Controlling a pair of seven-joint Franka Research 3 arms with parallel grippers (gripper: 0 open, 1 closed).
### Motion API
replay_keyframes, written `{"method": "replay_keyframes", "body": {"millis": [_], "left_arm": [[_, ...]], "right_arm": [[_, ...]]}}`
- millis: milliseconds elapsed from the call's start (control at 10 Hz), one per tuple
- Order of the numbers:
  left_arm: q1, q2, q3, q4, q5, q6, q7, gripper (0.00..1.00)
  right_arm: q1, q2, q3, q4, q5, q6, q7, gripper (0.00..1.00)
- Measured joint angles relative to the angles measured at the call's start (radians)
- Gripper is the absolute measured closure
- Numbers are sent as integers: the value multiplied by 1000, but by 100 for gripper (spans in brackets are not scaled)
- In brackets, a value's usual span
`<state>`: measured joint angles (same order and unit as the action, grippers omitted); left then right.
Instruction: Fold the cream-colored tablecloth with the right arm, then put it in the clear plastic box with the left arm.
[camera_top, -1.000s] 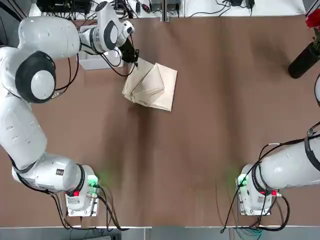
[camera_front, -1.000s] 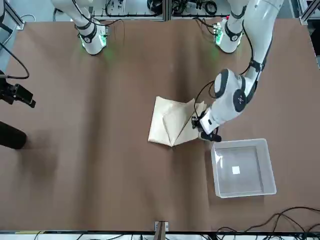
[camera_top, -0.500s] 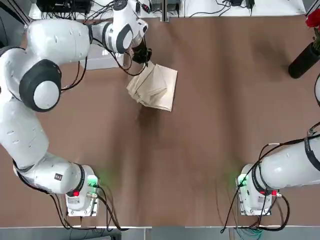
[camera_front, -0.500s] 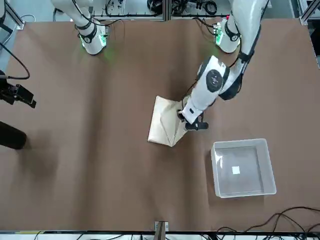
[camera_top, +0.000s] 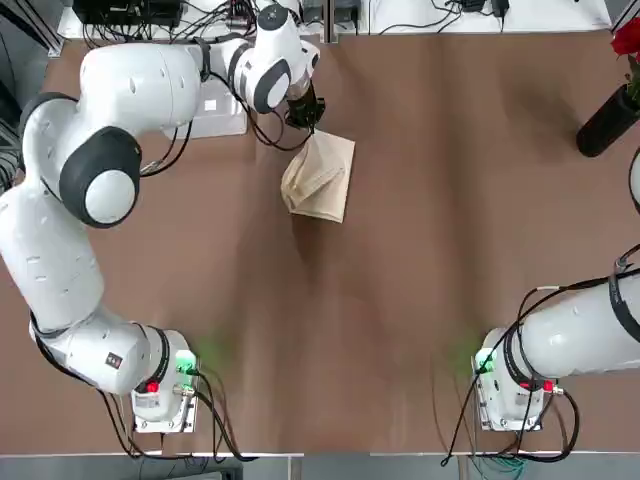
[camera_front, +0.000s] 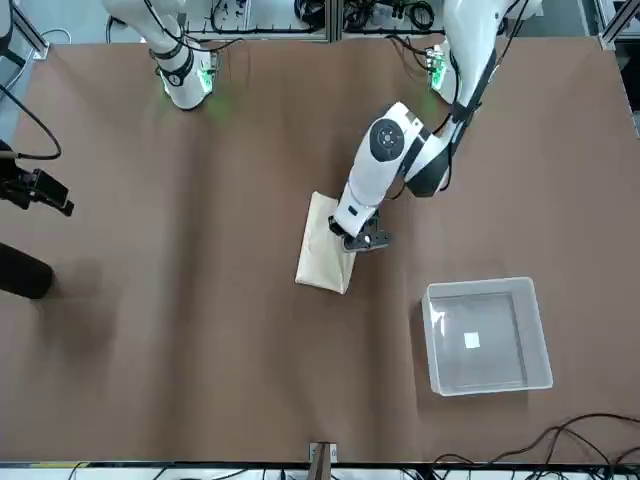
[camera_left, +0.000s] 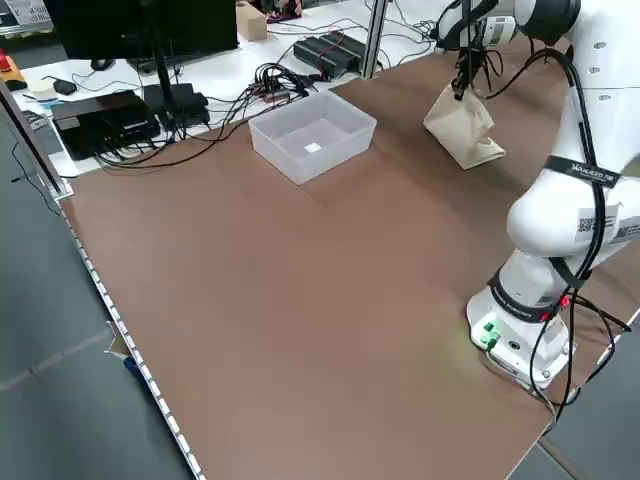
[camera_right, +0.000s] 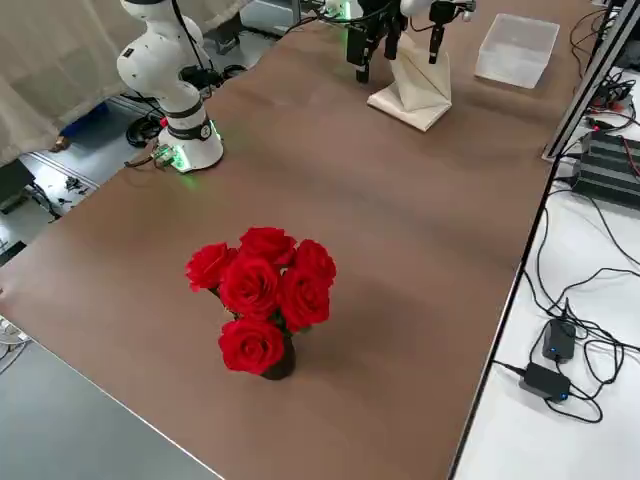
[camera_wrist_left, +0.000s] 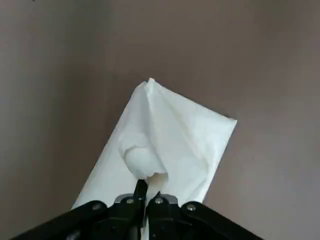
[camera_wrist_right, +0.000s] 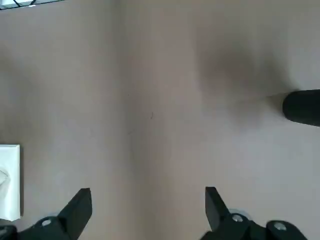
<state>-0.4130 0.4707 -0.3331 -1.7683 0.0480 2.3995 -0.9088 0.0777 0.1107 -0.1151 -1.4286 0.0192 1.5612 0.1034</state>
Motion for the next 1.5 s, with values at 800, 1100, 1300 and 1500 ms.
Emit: {"method": "replay_keyframes", "body": {"millis": [800,1100,1300,1500], "left_arm": [[-57,241,4,235,14,10,-65,94],[-72,282,0,256,16,57,9,52],[-84,279,-1,280,16,66,44,24],[-75,225,0,302,16,55,54,15]], "right_arm": [[0,0,2,-2,0,0,0,0],[2,0,5,-3,0,0,0,0],[3,0,5,-3,0,0,0,0],[3,0,5,-3,0,1,0,0]]}}
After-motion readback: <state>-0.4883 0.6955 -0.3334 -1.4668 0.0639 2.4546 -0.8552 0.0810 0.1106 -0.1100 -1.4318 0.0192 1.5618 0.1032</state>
